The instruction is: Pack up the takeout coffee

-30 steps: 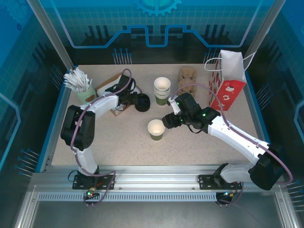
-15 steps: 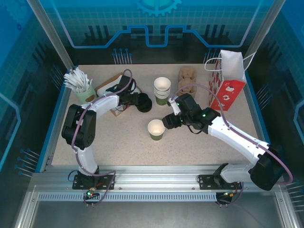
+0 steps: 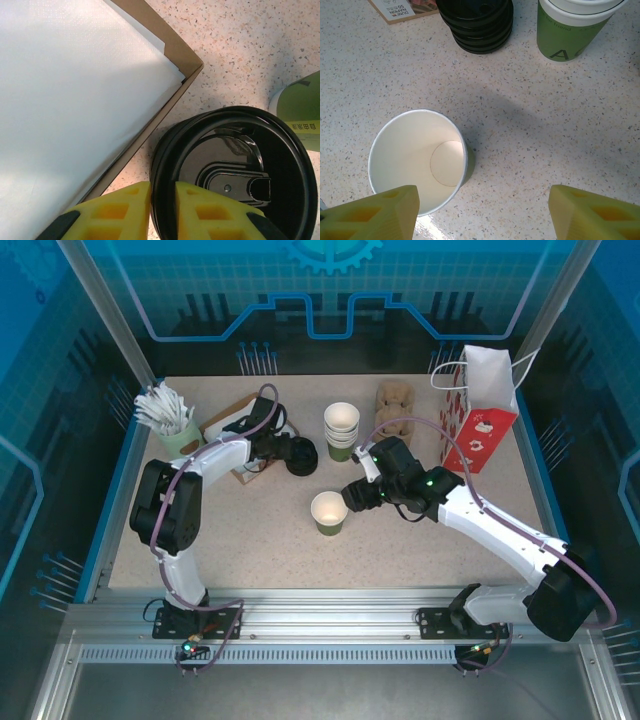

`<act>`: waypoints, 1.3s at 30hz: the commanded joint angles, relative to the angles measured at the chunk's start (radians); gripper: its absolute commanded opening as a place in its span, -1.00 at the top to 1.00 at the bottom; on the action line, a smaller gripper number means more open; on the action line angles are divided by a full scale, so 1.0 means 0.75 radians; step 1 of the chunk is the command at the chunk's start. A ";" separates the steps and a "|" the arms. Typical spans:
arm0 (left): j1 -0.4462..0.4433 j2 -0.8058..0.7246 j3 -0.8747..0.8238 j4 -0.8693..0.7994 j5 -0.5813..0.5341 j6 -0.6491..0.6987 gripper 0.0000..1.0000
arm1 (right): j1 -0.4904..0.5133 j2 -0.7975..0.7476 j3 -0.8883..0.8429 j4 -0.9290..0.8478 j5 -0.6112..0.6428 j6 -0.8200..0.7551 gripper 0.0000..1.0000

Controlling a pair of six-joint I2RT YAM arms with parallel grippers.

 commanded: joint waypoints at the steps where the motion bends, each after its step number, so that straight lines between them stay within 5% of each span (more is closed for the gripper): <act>1: -0.010 -0.027 0.043 -0.030 -0.002 0.030 0.62 | -0.016 -0.021 -0.022 0.023 -0.016 0.027 -0.40; 31: -0.006 -0.270 -0.043 0.051 0.065 -0.046 0.73 | -0.022 -0.079 0.075 -0.021 -0.011 -0.007 -0.41; 35: 0.044 -0.406 -0.164 0.203 0.340 -0.239 0.77 | -0.087 -0.117 0.118 -0.013 -0.119 -0.016 -0.41; 39: 0.090 -0.601 -0.373 0.543 0.686 -0.609 0.81 | -0.237 -0.187 0.116 0.204 -0.443 0.056 -0.44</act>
